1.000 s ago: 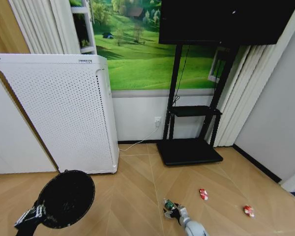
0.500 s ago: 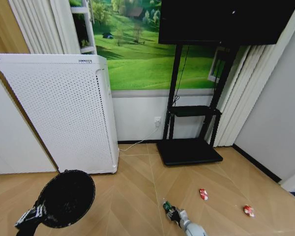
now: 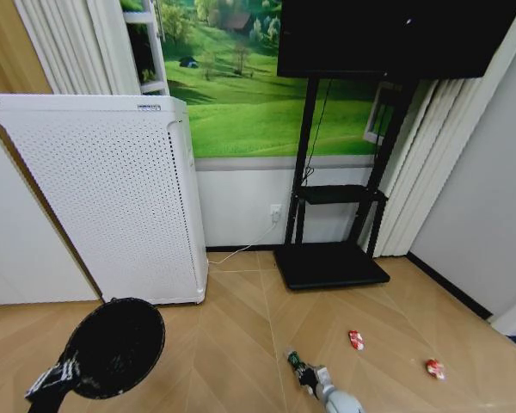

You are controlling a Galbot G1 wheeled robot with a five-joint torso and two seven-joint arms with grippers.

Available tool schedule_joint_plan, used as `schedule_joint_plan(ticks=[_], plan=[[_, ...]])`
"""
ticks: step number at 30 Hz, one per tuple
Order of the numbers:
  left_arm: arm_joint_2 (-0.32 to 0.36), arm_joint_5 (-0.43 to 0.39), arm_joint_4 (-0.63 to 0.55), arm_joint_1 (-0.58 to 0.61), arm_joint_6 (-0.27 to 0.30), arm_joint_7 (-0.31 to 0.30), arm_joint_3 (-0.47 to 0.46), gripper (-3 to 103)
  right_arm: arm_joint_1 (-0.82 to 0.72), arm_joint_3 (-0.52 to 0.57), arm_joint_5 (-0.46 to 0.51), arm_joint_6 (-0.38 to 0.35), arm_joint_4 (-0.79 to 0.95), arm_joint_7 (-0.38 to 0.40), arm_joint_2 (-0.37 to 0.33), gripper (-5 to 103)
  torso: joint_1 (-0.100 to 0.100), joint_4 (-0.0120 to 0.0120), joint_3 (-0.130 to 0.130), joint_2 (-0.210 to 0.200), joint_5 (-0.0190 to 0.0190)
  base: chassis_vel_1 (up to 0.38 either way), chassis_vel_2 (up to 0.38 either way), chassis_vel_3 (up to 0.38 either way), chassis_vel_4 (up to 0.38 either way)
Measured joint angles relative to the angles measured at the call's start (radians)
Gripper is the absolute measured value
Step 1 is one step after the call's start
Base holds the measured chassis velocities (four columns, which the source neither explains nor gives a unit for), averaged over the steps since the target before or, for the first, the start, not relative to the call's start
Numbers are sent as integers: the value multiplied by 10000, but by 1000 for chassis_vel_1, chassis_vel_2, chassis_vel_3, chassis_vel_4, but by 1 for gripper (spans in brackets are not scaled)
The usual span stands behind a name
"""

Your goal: Pick up the trash bin and place the garbage on the floor into it.

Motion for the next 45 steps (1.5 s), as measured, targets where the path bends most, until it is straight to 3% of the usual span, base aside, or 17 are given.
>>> schedule_joint_plan(ticks=[6,8,9,11,16,19,23,25,27,31,32,35,45], plan=[[249,-682,127,-209,508,-193,242,7,-577,684,1106,-133,1661,123,-392,24,-1,2,0,0,-1,0,0,0,0],[596,-1585,181,-514,1402,-560,673,7,-1176,1417,2305,-332,3291,270,-807,24,0,-2,0,0,-5,0,0,0,0],[596,-1585,181,-514,1402,-560,673,7,-1176,1417,2305,-332,3291,270,-807,24,0,-2,0,0,-5,0,0,0,0],[1107,-2347,334,-949,2084,-967,1199,7,-1662,2003,3150,-457,5076,791,-1151,24,-1,-1,-1,0,-7,0,0,0,0],[2121,-2773,1052,-1825,2381,-1322,2294,7,-2232,2479,4075,-548,7448,1874,-1293,24,0,-4,0,0,-6,0,0,0,0],[2522,-2852,1464,-2186,2442,-1314,2941,7,-2418,2430,4394,-729,8550,2059,-1321,24,0,-2,0,0,-5,0,0,0,0],[2836,-2863,1905,-2724,2492,-1261,3610,7,-2580,2190,4412,-707,9005,2034,-1345,24,0,9,1,0,-3,0,0,0,0],[3201,-3063,2303,-3449,2576,-1250,4646,7,-2863,1993,4099,-421,9195,1717,-1362,24,0,-5,1,0,-1,0,0,0,0],[3286,-3163,2387,-3607,2608,-1249,4948,7,-2920,1943,4086,-368,9272,1624,-1395,24,0,-10,1,0,-3,0,0,0,0],[3679,-3497,2905,-4348,2711,-1278,6389,7,-2884,1625,4027,19,9324,1011,-1642,24,0,5,0,0,1,0,0,0,0],[3679,-3497,2905,-4348,2711,-1278,6389,7,-2884,1625,4027,19,9324,1011,-1642,24,0,5,0,0,1,0,0,0,0],[3973,-3580,3647,-5235,2747,-1332,7637,7,-2976,1582,4150,146,9490,795,-1747,24,0,1,1,0,-1,0,0,0,0],[3867,-3723,5096,-7791,2926,-1338,10203,7,-3486,1455,4328,50,10722,570,-2104,24,0,-4,1,0,-3,0,0,0,0]])
